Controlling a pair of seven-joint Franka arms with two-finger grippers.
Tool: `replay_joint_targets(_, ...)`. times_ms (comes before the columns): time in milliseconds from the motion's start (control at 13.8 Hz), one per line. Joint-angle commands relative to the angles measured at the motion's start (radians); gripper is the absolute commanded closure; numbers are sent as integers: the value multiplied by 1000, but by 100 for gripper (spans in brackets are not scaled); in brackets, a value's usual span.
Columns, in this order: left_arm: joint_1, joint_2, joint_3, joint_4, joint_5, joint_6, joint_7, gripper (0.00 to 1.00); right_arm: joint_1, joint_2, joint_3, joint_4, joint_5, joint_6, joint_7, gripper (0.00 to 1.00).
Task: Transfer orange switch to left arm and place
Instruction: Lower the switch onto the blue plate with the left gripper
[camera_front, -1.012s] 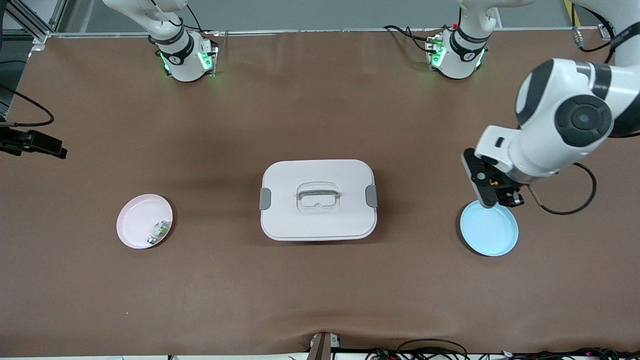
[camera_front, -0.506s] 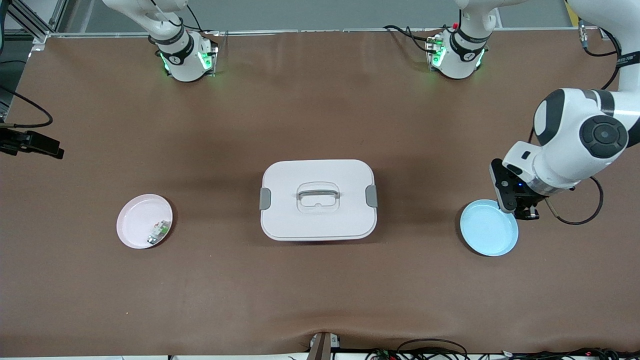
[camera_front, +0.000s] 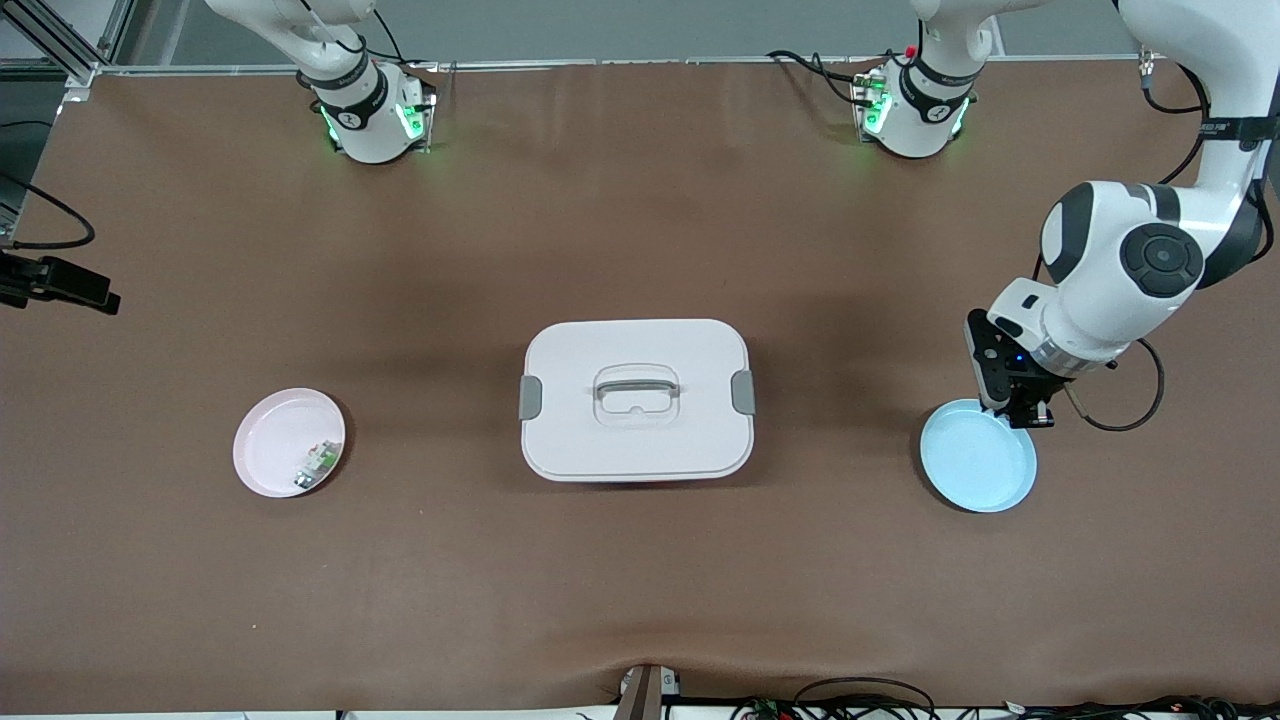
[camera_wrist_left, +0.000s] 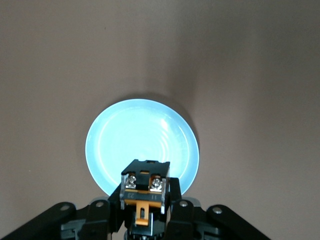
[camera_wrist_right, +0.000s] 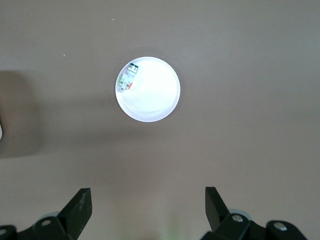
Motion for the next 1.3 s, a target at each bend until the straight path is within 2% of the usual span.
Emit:
replay_joint_targets(0,59,8,-10,-63,15,109,86,100,-41,-25,14,-11,21,-12,-50,0)
replay_joint_targets(145,89,62,-12,-58,15,164,154,100,-40,-28,16,-10,47,-37,-53,0)
replay_joint_targets(362,80,93,-14,-45,11,181,161,100,-37,-49,13,-34,68,-16,-60,0)
replay_joint_targets(506,70,131,-14,-3,4,183,154,100,-37,-59,9,-42,70,-9,-70,0)
replay_joint_targets(723,70,271,-14,112,3,183,160,100,-21,-83,-4,-78,70,17,-70,0)
replay_joint_targets(868,69,295,-14,147,9,183,160,100,-5,-112,-26,-128,70,47,-69,0)
replay_joint_targets(1229,69,354,-12,178,12,183,165,100,-4,-112,-32,-129,70,37,-54,0)
